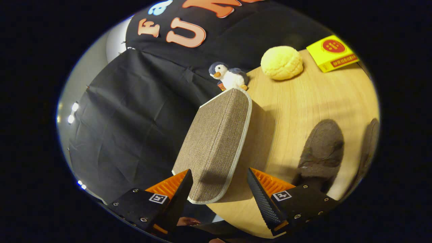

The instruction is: Open the storage box then place both shoes into the box .Put the left shoe in first, then the right shoe, with the right side of both shoes facing outward in a uniform manner.

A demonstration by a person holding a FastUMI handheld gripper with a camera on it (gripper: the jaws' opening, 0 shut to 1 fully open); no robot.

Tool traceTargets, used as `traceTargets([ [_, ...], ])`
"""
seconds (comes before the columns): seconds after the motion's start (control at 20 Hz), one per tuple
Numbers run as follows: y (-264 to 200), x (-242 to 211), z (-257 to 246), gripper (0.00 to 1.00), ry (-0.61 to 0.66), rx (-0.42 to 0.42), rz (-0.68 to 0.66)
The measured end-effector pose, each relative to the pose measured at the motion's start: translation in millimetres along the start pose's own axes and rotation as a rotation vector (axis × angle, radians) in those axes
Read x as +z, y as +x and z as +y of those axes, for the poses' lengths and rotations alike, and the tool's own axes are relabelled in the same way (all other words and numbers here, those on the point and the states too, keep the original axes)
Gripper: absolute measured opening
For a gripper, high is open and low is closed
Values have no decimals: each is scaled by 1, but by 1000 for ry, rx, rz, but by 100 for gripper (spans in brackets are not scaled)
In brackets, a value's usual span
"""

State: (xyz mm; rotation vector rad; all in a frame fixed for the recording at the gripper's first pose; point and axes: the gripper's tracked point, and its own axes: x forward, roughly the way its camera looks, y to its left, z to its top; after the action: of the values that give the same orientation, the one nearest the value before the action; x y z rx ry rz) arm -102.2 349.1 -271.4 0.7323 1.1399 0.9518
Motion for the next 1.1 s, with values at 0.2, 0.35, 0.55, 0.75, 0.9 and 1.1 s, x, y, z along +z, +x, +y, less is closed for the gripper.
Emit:
traceTargets([
  [0.2,11,1,-2,95,128,104,-2],
  [0.35,21,-6,2,95,180,165,19],
  [0.55,27,-11,3,92,249,231,20],
  [0.75,20,5,8,75,314,309,-52],
  [0.9,14,11,15,59,353,371,-84],
  [1.1,-6,27,39,48,366,465,-135],
])
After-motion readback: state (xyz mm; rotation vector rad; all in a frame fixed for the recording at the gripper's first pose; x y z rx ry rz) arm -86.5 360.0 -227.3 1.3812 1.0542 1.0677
